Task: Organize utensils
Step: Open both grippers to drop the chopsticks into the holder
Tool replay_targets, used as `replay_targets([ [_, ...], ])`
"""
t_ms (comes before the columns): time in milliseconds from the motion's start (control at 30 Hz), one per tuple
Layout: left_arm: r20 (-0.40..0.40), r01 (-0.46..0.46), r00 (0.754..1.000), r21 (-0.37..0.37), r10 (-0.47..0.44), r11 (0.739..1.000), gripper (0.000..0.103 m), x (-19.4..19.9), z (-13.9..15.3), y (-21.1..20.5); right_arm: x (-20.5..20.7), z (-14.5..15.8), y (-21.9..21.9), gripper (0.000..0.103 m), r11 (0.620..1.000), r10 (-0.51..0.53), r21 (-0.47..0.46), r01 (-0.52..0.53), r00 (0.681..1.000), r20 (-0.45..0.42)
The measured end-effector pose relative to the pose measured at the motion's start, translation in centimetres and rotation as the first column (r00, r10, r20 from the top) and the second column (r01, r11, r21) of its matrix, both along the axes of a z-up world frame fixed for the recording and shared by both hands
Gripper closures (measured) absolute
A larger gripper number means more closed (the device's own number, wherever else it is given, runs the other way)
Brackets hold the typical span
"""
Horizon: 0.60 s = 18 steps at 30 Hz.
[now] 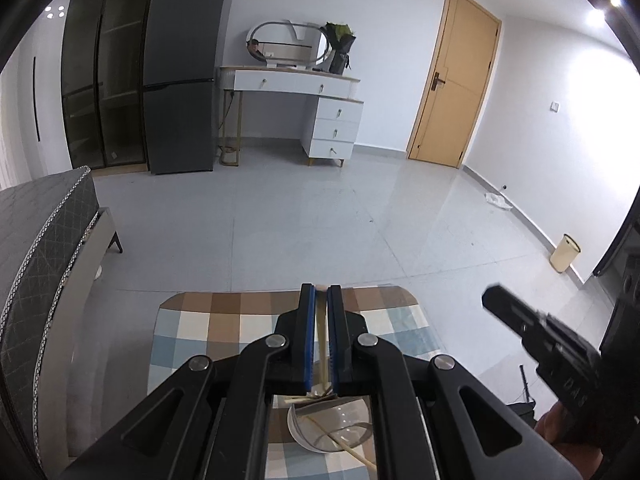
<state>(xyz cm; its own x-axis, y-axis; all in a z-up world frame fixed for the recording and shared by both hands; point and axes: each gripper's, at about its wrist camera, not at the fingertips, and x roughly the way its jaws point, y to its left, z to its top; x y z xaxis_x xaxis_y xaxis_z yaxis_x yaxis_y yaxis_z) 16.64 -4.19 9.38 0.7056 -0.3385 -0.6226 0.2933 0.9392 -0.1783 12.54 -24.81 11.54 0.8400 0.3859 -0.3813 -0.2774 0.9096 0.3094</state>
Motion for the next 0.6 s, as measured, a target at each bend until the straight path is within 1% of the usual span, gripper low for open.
replay_targets([
  [100, 0.011, 0.016, 1.0, -0.006, -0.016, 1.0, 0.101, -0.2, -0.2, 0.0, 0.0, -2.0, -1.1, 0.103, 1.0, -0.009, 0.027, 0.01, 0.999, -0.047],
  [233, 0.026, 0.026, 0.999, 0.025, -0.027, 0.999, 0.101, -0.5, -0.6, -0.6, -0.4, -4.3, -2.0, 0.101, 0.999, -0.016, 0.05, 0.021, 0.994, -0.107],
  [333, -0.01, 0.057, 0.998, 0.045, -0.056, 0.997, 0.101, -0.1, -1.4, -1.3, -0.9, -5.6, -2.4, 0.1, 0.998, -0.01, 0.053, 0.017, 0.991, -0.135],
  [400, -0.058, 0.097, 0.994, 0.048, -0.094, 0.994, 0.101, 0.0, -2.2, -1.6, -1.3, -6.4, -2.6, 0.1, 0.998, -0.013, 0.054, 0.021, 0.989, -0.15],
  [433, -0.08, 0.103, 0.992, 0.062, -0.098, 0.993, 0.101, -0.1, -2.6, -1.8, -1.4, -6.6, -2.7, 0.1, 0.998, -0.012, 0.058, 0.022, 0.988, -0.157],
  [467, -0.101, 0.108, 0.99, 0.077, -0.1, 0.991, 0.096, -0.1, -2.9, -2.1, -1.7, -6.8, -2.8, 0.099, 0.998, -0.009, 0.067, 0.02, 0.986, -0.165],
  [500, -0.121, 0.107, 0.988, 0.1, -0.095, 0.989, 0.091, -0.2, -3.2, -2.3, -1.9, -7.1, -2.8, 0.096, 0.997, -0.006, 0.072, 0.019, 0.985, -0.175],
  [533, -0.125, 0.099, 0.988, 0.112, -0.085, 0.989, 0.079, -0.4, -3.3, -2.4, -2.2, -7.3, -2.9, 0.094, 0.997, -0.008, 0.074, 0.021, 0.983, -0.183],
  [567, -0.117, 0.092, 0.99, 0.106, -0.08, 0.99, 0.066, -0.8, -3.3, -2.3, -2.2, -7.4, -3.0, 0.089, 0.997, -0.008, 0.076, 0.023, 0.982, -0.189],
  [600, -0.106, 0.087, 0.991, 0.099, -0.077, 0.991, 0.06, -1.2, -3.2, -2.2, -2.5, -7.5, -3.0, 0.085, 0.997, -0.005, 0.08, 0.021, 0.981, -0.193],
])
